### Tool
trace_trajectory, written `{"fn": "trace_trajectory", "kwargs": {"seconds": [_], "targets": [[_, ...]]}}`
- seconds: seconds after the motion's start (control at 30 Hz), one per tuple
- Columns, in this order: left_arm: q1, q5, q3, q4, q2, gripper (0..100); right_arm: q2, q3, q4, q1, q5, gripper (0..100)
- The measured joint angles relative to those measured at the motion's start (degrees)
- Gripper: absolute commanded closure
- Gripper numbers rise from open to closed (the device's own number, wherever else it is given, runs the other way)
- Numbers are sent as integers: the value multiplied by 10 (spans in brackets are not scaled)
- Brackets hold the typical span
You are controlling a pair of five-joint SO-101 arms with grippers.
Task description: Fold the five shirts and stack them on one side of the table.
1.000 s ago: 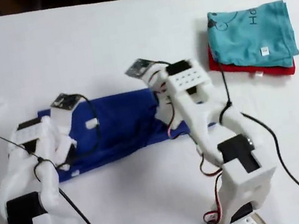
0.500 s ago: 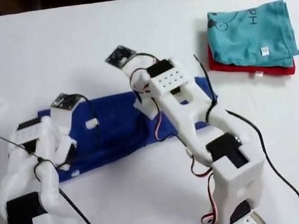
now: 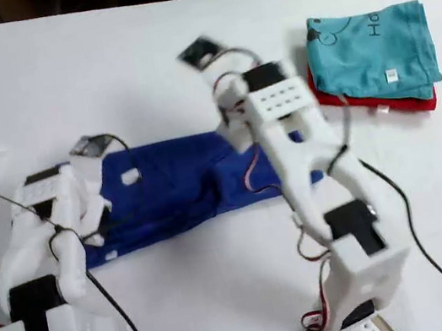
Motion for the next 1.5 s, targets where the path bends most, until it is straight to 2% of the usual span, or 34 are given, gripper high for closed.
{"fn": "trace_trajectory", "kwargs": {"seconds": [0.2,0.3,0.4,0.53,0.6,0.83,1.0,1.23,1.33,1.43,1.5], "targets": [[5,51,-133,121,0,973,-62,0,74,66,0,978],[-14,71,-185,157,0,970,-76,0,117,101,0,978],[-64,88,-202,152,0,903,-95,11,140,136,18,978],[-110,84,-207,121,17,741,-146,73,142,181,56,978],[-119,80,-209,108,40,723,-182,108,142,205,74,978],[-117,105,-209,60,149,744,-320,207,142,282,138,978],[-106,125,-233,59,196,744,-388,247,142,315,166,978],[-63,145,-307,132,269,745,-427,254,142,319,170,978],[-46,145,-345,165,295,819,-427,254,142,319,170,978],[-34,146,-377,193,316,985,-427,254,142,319,170,978],[-18,147,-394,209,327,961,-427,254,142,319,170,978]]}}
